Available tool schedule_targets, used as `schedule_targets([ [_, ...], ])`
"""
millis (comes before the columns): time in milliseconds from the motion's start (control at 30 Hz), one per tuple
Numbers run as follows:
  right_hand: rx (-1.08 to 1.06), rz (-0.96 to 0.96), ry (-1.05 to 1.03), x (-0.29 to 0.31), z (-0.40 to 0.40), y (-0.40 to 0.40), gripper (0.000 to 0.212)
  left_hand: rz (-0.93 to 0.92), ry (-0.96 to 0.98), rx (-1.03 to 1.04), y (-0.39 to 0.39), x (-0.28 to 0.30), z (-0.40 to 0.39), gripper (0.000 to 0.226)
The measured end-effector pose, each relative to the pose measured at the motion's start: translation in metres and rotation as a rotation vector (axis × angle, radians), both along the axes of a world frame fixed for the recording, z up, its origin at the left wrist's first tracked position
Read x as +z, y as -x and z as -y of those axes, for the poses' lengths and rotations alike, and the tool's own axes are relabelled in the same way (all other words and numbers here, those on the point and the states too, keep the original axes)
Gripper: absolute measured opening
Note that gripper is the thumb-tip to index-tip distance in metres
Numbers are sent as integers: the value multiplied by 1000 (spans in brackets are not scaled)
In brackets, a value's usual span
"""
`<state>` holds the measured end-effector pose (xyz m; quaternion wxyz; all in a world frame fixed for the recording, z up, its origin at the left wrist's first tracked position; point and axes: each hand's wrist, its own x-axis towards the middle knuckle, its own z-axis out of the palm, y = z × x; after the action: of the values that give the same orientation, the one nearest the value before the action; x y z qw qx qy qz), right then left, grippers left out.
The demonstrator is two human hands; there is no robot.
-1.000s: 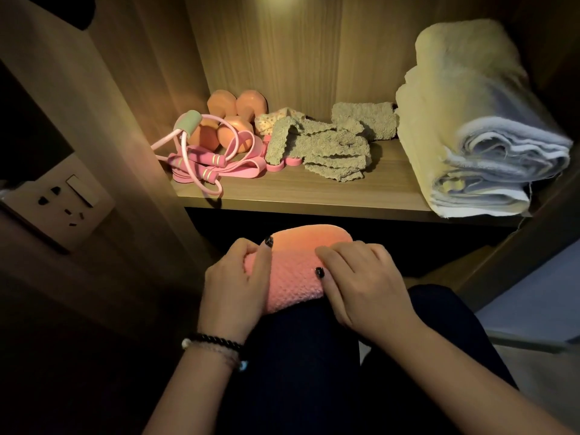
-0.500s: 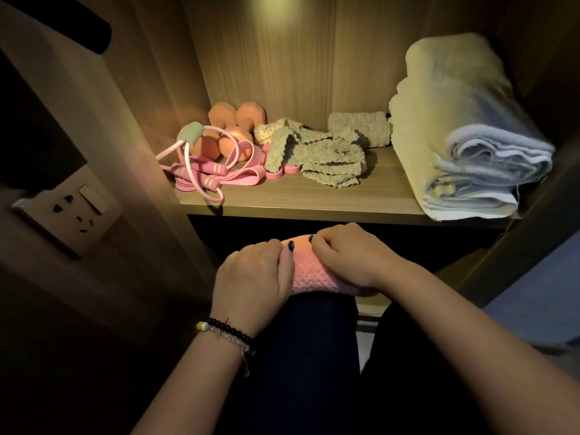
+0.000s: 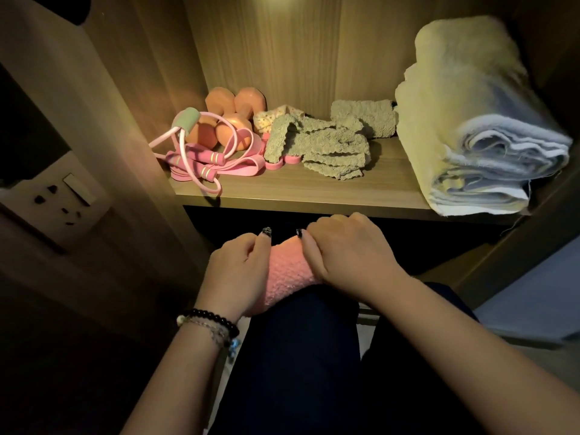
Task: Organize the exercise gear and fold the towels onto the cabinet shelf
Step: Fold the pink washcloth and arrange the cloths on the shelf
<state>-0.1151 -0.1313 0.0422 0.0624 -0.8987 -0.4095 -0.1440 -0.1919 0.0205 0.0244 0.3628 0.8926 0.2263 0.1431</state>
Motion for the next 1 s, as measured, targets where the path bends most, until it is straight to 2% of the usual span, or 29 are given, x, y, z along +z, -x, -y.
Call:
schedule_targets([
  [133, -5, -345, 9, 6, -21, -34, 49, 199, 85, 76, 14, -13, 3, 23],
  [200, 9, -502, 8, 8, -27, -49, 50, 201, 137, 71, 17, -18, 4, 35],
  [267, 30, -562, 49, 9, -32, -56, 50, 123, 158, 140, 16, -20, 4, 45],
  [333, 47, -551, 81, 9, -34, -56, 46, 0, 184, 239, 13, -20, 3, 54],
  [467, 54, -528, 90, 9, -32, -52, 40, -121, 455, 240, 5, -19, -1, 87],
  [500, 50, -525, 94, 10, -32, -50, 42, -117, 514, 235, 5, -17, 0, 88],
  [567, 26, -485, 108, 12, -30, -45, 45, -98, 606, 237, 10, -13, 2, 71],
  [667, -30, -404, 96, 15, -26, -34, 48, -4, 874, 227, 18, -11, 7, 51],
  [767, -55, -283, 26, 13, -20, -17, 49, 188, 1128, 199, 22, -4, 10, 60],
  [867, -59, -238, -144, 11, -7, 0, 39, 325, 1166, 127, 23, 10, 10, 70],
  [1000, -40, -328, -340, 15, 10, 13, 38, 383, 1165, 48, 23, 31, 15, 70],
])
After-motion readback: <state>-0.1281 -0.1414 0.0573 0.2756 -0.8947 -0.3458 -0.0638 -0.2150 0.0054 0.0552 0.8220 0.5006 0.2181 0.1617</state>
